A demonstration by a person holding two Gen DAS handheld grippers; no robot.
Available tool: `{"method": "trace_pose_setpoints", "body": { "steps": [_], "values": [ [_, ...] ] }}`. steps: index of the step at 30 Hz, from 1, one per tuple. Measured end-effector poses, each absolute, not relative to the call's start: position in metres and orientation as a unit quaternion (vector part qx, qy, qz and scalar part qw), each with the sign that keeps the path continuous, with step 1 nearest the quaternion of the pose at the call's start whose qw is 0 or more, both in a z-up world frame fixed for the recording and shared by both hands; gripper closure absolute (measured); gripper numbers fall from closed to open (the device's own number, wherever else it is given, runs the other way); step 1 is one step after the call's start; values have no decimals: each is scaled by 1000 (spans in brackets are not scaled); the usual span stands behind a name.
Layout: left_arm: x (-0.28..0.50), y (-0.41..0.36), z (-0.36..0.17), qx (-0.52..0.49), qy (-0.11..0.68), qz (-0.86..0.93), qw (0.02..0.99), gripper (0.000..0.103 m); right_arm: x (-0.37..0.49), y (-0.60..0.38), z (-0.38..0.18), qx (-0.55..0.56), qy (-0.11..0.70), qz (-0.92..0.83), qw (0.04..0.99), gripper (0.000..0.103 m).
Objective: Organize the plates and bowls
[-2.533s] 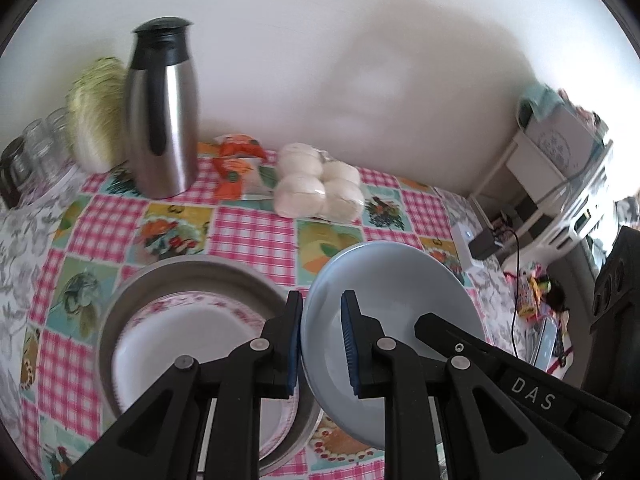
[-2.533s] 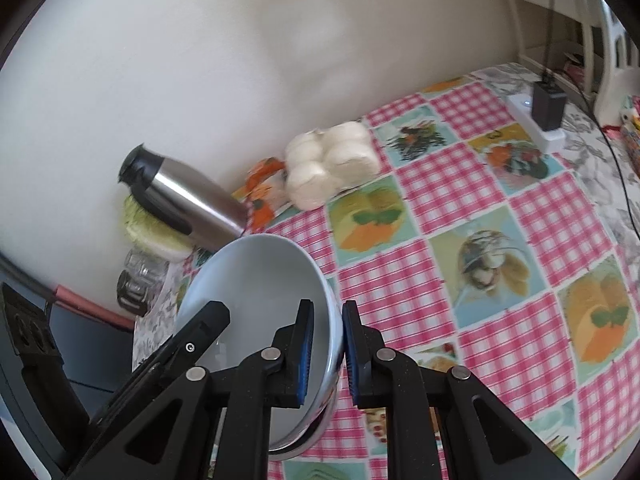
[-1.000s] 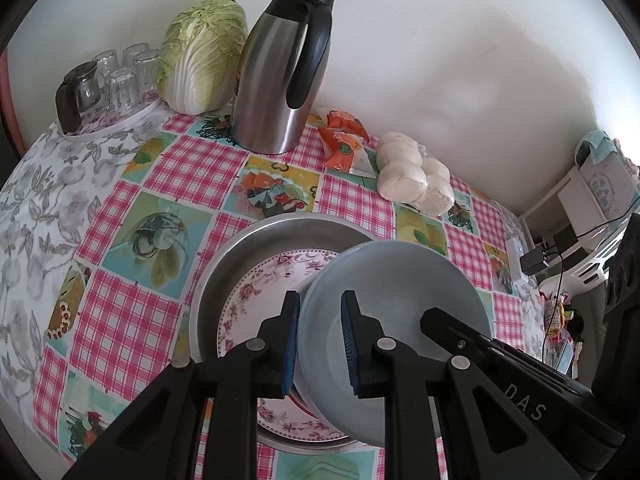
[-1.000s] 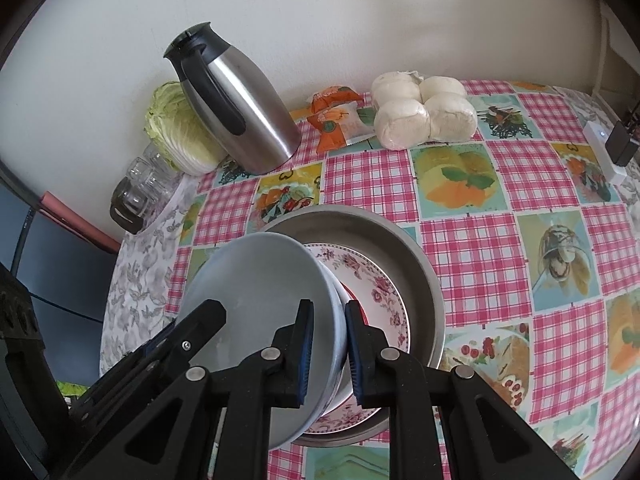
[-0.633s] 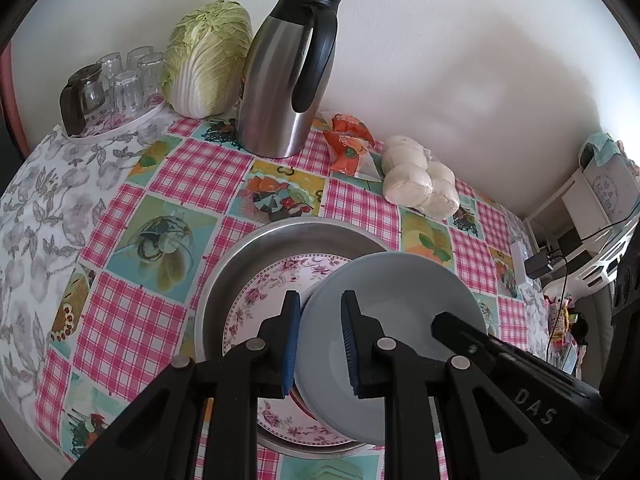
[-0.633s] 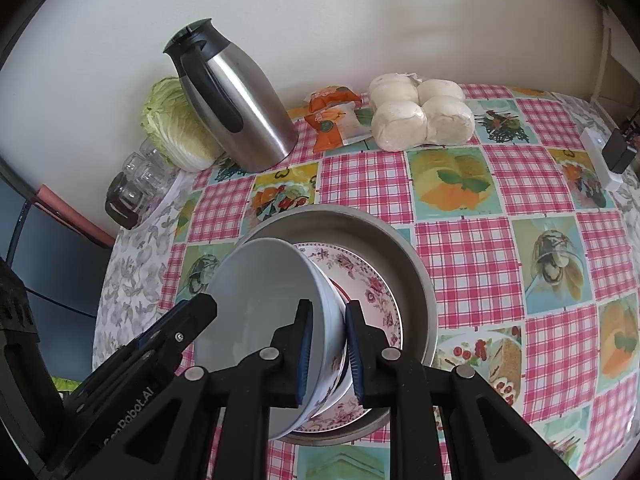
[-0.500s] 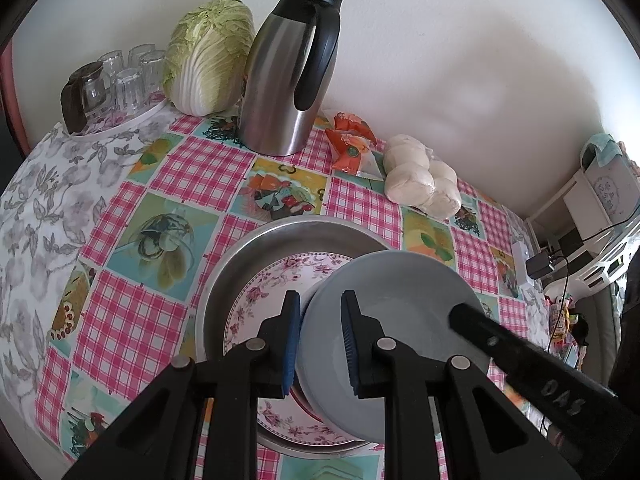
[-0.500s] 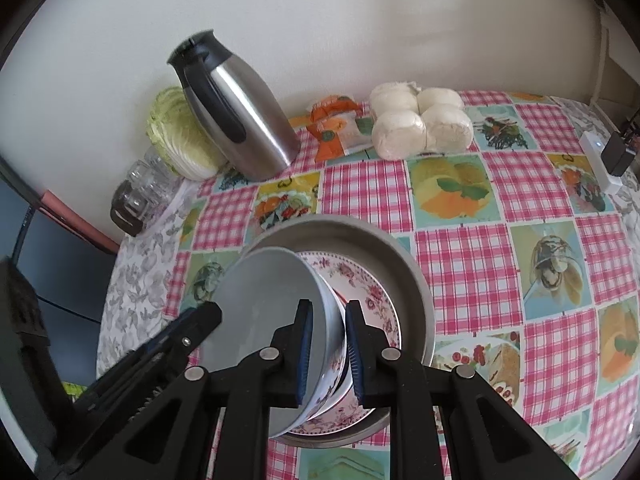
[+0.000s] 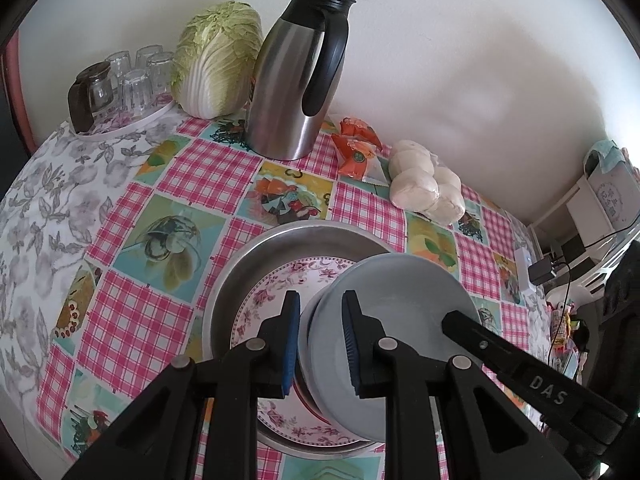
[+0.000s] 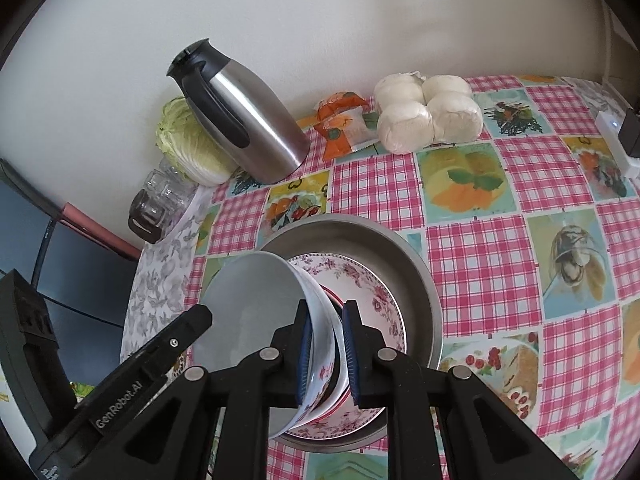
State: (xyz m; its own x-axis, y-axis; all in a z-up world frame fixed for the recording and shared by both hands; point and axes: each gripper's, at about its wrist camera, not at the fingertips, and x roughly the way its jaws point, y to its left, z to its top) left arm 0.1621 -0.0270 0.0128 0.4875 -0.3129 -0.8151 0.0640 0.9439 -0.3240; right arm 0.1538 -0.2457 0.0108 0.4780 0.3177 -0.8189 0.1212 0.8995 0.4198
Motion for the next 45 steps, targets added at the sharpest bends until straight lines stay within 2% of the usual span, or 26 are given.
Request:
{"method": "trace_pose_setpoints", "body": {
  "steps": [5,7,9,13,15,19,21,23,27,31,34,45],
  "values": [
    [162,-28,13,-125,494,-110,853,80,155,-246,4,221,517,59,825,87],
    [160,-27,14,-125,494,-109,854,73,155,-245,6,216,518,56,826,83],
    [159,-26,16,-124,491,-107,855,59,154,-246,7,216,518,54,826,83],
    [156,-21,20,-124,486,-102,859,47,151,-245,14,204,516,50,830,83],
    [153,-18,22,-126,484,-100,860,41,149,-243,16,192,518,48,832,65],
    [148,-9,26,-127,478,-89,865,32,143,-241,24,179,510,42,841,55],
    [144,-5,28,-124,474,-82,868,23,140,-241,27,176,506,41,843,39],
    [141,-1,29,-114,469,-73,873,17,137,-241,29,174,502,39,846,27],
    [132,5,27,-89,464,-60,879,16,129,-241,29,170,497,30,850,1],
    [123,11,24,-76,456,-57,885,15,120,-239,32,160,486,27,859,0],
    [114,16,22,-74,447,-60,890,4,113,-237,34,152,479,24,864,0],
    [87,31,-7,-70,446,-78,889,3,68,-227,27,103,464,14,880,0]
  ]
}}
